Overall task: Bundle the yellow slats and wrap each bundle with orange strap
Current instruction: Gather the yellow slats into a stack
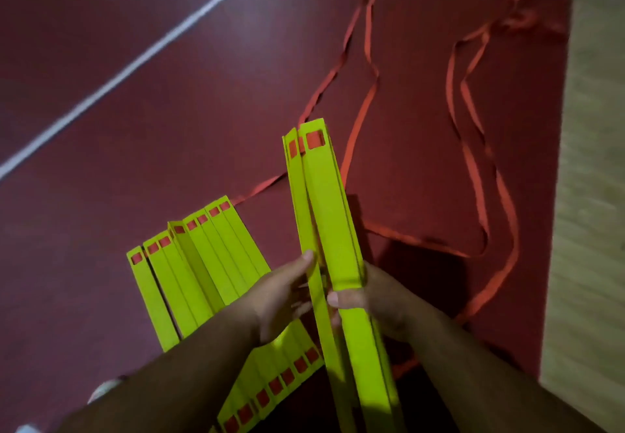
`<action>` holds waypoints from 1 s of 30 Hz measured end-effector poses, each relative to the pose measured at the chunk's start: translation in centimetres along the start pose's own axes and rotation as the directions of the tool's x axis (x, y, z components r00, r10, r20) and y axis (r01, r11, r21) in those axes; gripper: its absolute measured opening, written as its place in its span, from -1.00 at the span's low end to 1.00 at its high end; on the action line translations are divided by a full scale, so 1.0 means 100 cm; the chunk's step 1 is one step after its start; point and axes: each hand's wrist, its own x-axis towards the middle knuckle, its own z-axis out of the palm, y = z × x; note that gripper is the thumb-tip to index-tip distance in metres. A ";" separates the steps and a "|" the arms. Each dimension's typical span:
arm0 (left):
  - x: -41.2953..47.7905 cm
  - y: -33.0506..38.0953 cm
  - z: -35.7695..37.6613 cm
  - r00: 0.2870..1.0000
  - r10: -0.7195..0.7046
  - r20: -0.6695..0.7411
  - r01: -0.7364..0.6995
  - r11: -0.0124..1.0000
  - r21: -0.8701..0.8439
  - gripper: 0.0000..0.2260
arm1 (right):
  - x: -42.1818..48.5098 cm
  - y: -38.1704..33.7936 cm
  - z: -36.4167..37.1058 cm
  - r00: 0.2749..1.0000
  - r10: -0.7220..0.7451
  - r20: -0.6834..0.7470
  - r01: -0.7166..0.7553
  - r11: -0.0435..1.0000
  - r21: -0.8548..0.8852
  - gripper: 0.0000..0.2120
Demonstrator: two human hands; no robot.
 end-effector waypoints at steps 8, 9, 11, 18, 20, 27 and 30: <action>-0.092 0.075 0.021 0.909 0.232 0.346 -0.222 0.973 -0.068 -0.33 | -0.087 -0.119 0.040 0.982 -0.149 0.114 0.150 0.989 0.002 -0.64; -0.104 0.080 0.023 0.886 0.260 0.383 -0.246 0.966 -0.086 -0.24 | -0.097 -0.130 0.046 0.974 -0.160 0.158 0.163 0.987 -0.007 -0.66; -0.127 0.090 0.022 0.823 0.290 0.488 -0.249 0.957 -0.148 -0.16 | -0.114 -0.151 0.059 0.955 -0.197 0.221 0.211 0.977 -0.040 -0.66; -0.176 0.113 0.012 0.850 0.503 0.157 -0.450 0.848 -0.280 -0.48 | -0.143 -0.197 0.103 0.911 -0.373 -0.178 0.339 0.920 -0.196 -0.62; -0.187 0.112 0.011 0.844 0.515 0.150 -0.456 0.837 -0.302 -0.55 | -0.146 -0.197 0.112 0.882 -0.391 -0.263 0.324 0.909 -0.264 -0.72; -0.179 0.087 0.015 0.850 0.515 0.112 -0.465 0.833 -0.301 -0.70 | -0.137 -0.160 0.113 0.857 -0.349 -0.380 0.221 0.914 -0.339 -0.74; -0.176 0.085 0.015 0.858 0.508 0.074 -0.475 0.840 -0.261 -0.80 | -0.135 -0.144 0.103 0.870 -0.310 -0.385 0.209 0.936 -0.282 -0.70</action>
